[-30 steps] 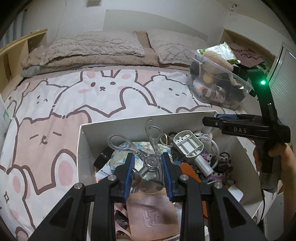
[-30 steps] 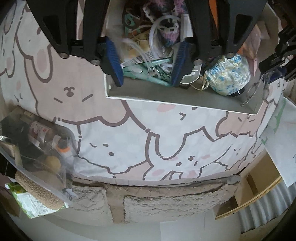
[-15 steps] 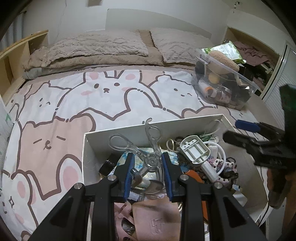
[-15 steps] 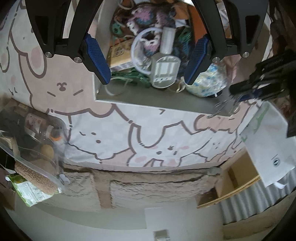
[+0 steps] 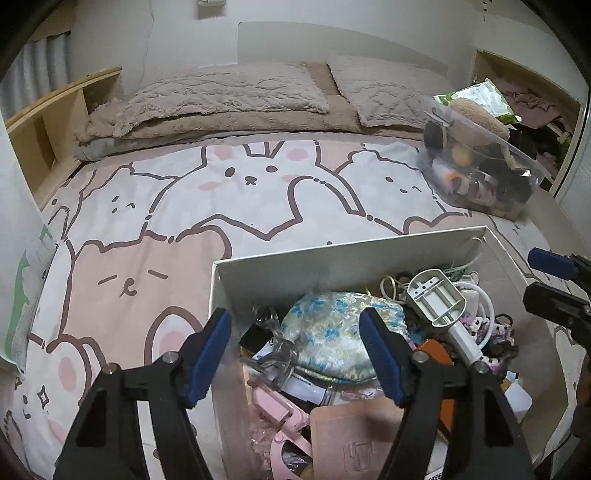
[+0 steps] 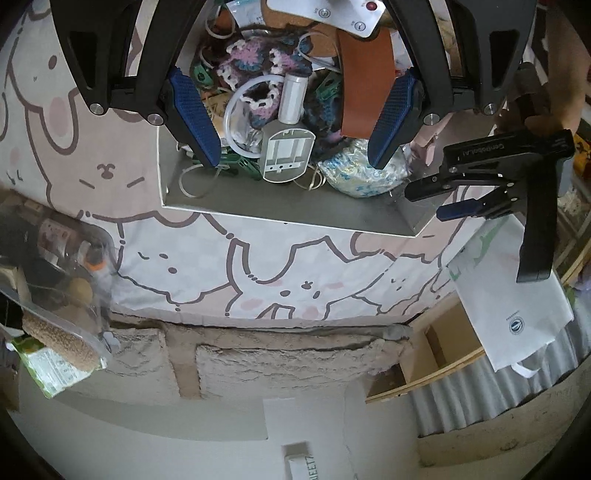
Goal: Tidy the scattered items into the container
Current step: 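Withdraw both open tools up and back from the box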
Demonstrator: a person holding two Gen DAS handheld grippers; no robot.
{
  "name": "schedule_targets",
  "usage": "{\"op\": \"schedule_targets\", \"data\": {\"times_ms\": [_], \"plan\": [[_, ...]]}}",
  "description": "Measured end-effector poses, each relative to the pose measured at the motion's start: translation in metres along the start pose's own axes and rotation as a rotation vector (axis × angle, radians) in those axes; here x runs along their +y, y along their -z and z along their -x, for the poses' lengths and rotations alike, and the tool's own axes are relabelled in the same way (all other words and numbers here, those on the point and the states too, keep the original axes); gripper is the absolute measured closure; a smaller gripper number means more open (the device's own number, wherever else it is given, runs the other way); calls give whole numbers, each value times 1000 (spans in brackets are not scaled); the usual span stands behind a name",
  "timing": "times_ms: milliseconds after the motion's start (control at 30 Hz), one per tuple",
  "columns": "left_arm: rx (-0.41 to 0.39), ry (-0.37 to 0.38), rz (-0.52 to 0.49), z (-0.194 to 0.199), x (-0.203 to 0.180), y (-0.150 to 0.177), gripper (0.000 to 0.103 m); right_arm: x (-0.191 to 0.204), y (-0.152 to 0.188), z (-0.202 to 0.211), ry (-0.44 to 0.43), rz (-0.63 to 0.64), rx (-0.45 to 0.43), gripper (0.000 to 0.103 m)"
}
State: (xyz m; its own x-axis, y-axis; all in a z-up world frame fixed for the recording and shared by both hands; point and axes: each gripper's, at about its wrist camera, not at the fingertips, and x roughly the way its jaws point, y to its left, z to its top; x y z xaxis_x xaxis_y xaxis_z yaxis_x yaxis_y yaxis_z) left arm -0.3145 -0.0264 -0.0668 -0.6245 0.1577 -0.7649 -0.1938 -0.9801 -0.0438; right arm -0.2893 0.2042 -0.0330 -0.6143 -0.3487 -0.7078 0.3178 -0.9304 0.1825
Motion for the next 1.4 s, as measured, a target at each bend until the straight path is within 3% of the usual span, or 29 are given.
{"op": "schedule_targets", "data": {"times_ms": [633, 733, 767, 800, 900, 1400], "plan": [[-5, 27, -3, 17, -9, 4, 31, -12, 9, 9, 14, -53, 3, 21], [-14, 33, -2, 23, -9, 5, 31, -12, 9, 13, 20, -58, -10, 16], [-17, 33, -4, 25, -10, 6, 28, -12, 10, 15, 21, -60, -18, 10], [-22, 27, -5, 27, -10, 6, 18, -12, 10, 16, 23, -60, -27, 0], [-42, 14, -5, 34, -12, 8, 0, -11, 13, 20, 41, -53, -36, 0], [-61, 14, -7, 54, -20, 19, 0, -10, 21, 34, 64, -65, -49, 0]]}}
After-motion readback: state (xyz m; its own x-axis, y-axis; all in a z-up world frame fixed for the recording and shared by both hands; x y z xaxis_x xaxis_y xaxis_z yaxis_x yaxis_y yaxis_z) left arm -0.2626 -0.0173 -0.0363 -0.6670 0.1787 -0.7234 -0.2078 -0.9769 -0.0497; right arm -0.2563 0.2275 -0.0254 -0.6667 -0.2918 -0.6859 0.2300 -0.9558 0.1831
